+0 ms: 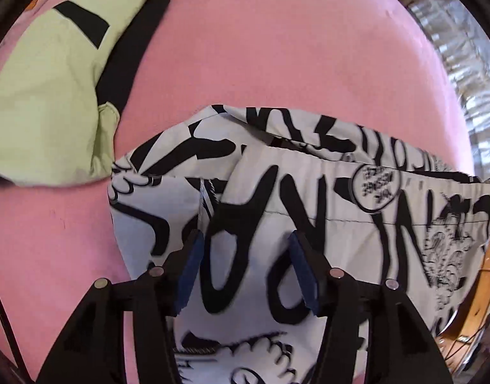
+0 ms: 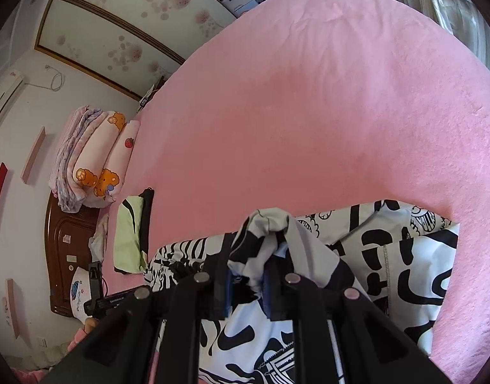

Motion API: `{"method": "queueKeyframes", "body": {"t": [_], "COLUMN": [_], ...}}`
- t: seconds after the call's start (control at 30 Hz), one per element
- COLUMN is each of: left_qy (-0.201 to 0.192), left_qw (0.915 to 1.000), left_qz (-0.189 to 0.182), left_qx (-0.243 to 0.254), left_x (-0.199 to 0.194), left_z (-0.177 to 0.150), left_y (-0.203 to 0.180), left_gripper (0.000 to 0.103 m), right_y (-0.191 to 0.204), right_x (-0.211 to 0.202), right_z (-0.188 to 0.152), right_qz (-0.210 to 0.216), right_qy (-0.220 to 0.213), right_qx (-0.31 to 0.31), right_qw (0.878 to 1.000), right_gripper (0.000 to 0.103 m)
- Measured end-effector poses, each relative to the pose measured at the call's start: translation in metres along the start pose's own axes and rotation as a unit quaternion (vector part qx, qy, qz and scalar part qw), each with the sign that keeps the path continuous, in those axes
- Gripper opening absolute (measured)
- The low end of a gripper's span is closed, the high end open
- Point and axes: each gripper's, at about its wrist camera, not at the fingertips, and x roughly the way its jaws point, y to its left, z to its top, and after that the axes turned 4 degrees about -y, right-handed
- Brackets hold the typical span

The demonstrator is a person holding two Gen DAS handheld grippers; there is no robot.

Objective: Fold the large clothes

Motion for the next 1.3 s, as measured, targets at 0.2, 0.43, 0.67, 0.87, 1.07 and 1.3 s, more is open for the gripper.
{"method": "queueKeyframes", "body": {"t": [0.2, 0.43, 0.67, 0.87, 1.07, 1.3], "left_qy": [0.072, 0.067, 0.024, -0.075, -0.078, -0.101], "left_qw": [0.9919, 0.9854, 0.9886, 0.979, 0.9836, 0.9823], "left_qz": [-0.097, -0.115, -0.078, -0.084, -0.035, 0.007], "left_qx": [-0.04, -0.106, -0.127, -0.17, -0.159, -0.158], "left_x": [0.043, 0.053, 0.008, -0.047, -0.027, -0.005], "left_z": [0.019, 0.029, 0.014, 0.012, 0.032, 0.047], "left_y": [0.021, 0.047, 0.041, 0.059, 0.056, 0.054], "left_gripper": [0.072, 0.041, 0.01, 0.006, 0.005, 0.006], "right_y": [-0.002, -0.004, 0.003, 0.006, -0.011, -0.04], "right_x": [0.0, 0.002, 0.006, 0.007, 0.042, 0.09], "right_z": [-0.003, -0.008, -0.011, -0.01, -0.009, -0.013], "right_qz": [-0.006, -0.023, -0.039, -0.053, -0.087, -0.14], "right_qy": [0.005, 0.003, -0.001, -0.007, -0.014, -0.007], "right_qx": [0.0, 0.003, 0.017, 0.012, 0.023, 0.021], "right_qw": [1.0, 1.0, 0.999, 0.999, 0.996, 0.99], "right_gripper": [0.013, 0.013, 0.013, 0.014, 0.014, 0.014]}}
